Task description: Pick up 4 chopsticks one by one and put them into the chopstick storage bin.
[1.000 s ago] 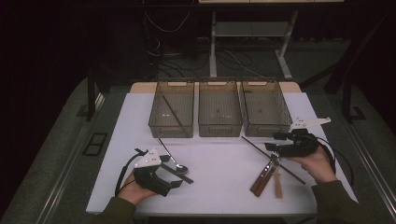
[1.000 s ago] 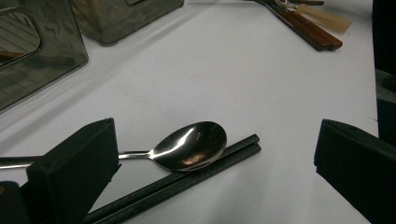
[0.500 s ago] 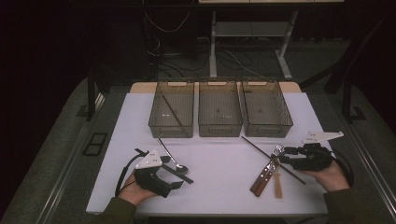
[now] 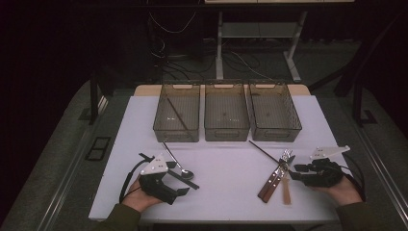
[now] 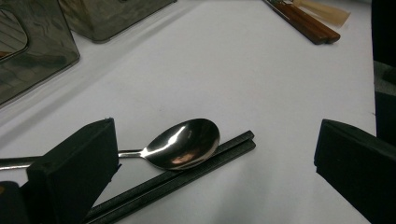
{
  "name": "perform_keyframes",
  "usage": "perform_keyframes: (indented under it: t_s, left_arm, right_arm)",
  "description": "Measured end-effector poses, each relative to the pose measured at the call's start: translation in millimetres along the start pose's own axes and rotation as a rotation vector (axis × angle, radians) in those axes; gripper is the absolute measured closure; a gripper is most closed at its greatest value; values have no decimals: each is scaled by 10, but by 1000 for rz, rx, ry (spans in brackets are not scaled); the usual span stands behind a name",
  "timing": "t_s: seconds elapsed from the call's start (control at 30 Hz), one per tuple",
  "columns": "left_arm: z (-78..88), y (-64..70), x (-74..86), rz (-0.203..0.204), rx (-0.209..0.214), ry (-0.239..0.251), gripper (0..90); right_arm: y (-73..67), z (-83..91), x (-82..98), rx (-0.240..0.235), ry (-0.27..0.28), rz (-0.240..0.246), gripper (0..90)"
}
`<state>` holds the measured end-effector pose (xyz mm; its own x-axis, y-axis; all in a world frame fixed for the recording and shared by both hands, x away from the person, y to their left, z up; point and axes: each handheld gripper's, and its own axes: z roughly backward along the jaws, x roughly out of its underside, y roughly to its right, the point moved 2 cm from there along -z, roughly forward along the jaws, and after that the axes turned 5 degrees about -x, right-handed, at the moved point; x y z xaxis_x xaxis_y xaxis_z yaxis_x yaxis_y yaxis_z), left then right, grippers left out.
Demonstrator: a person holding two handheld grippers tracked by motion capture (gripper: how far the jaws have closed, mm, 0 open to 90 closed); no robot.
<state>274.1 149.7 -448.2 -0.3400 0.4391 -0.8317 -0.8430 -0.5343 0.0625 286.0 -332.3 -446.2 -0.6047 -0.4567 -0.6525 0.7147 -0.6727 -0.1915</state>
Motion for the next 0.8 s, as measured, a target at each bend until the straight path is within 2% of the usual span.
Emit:
perform_keyframes:
  t_s: [0.1, 0.17, 0.37, 0.57, 0.8]
  left_arm:
    - [-1, 1, 1, 0, 0, 0, 0]
    - [-3, 0, 2, 1, 0, 1, 0]
    - [-4, -3, 3, 1, 1, 2, 0]
    - [-9, -3, 5, -1, 1, -1, 0]
    - [-13, 0, 5, 1, 2, -5, 0]
  right_arm:
    - [10, -17, 9, -2, -7, 9, 605]
    - [33, -39, 33, 29, -31, 25, 652]
    - [40, -58, 47, 21, -40, 32, 711]
    - [40, -96, 59, 33, -61, 63, 759]
    - [56, -97, 70, 36, -55, 69, 827]
